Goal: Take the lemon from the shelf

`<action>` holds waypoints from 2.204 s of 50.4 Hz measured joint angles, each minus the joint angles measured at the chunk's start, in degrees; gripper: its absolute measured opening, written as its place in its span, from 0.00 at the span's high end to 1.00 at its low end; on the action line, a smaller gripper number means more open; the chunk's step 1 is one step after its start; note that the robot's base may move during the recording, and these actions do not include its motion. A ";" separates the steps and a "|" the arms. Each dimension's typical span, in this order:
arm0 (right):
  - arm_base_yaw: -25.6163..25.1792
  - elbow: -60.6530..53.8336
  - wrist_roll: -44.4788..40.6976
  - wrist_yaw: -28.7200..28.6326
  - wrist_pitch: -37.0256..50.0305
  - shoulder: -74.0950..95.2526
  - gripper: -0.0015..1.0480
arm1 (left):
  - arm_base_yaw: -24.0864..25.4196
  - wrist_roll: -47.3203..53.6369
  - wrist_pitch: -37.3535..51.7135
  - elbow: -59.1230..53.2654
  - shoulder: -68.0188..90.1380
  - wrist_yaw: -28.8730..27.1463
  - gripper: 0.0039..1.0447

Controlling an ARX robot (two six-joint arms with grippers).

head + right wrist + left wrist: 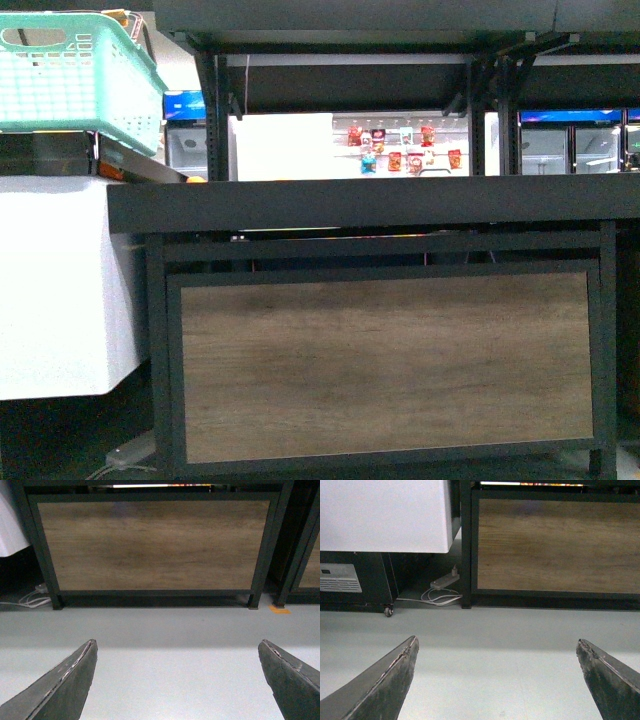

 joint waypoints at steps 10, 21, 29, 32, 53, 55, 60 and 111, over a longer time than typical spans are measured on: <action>0.00 0.00 0.00 0.00 0.02 -0.02 0.07 | 0.00 0.00 0.00 0.00 0.00 0.00 0.07; 0.00 0.00 0.00 0.00 0.02 0.00 0.07 | 0.00 0.00 0.00 0.00 0.00 0.00 0.07; 0.00 0.00 0.00 0.00 0.02 0.00 0.07 | 0.00 0.00 0.00 0.00 0.00 0.00 0.07; 0.00 0.00 0.00 0.02 0.02 0.00 0.07 | 0.00 0.00 0.00 0.00 0.00 0.00 0.07; 0.00 0.00 0.00 -0.04 0.02 -0.02 0.07 | 0.00 0.00 0.00 0.00 -0.02 0.00 0.07; 0.00 0.00 0.00 0.02 0.02 0.00 0.07 | 0.00 0.00 0.00 0.00 -0.02 0.02 0.07; 0.00 0.00 0.00 0.00 0.02 -0.02 0.07 | 0.00 0.00 0.00 0.00 -0.04 -0.02 0.07; 0.00 0.00 0.00 0.20 0.00 0.11 0.07 | 0.00 0.00 0.00 0.00 0.04 0.02 0.07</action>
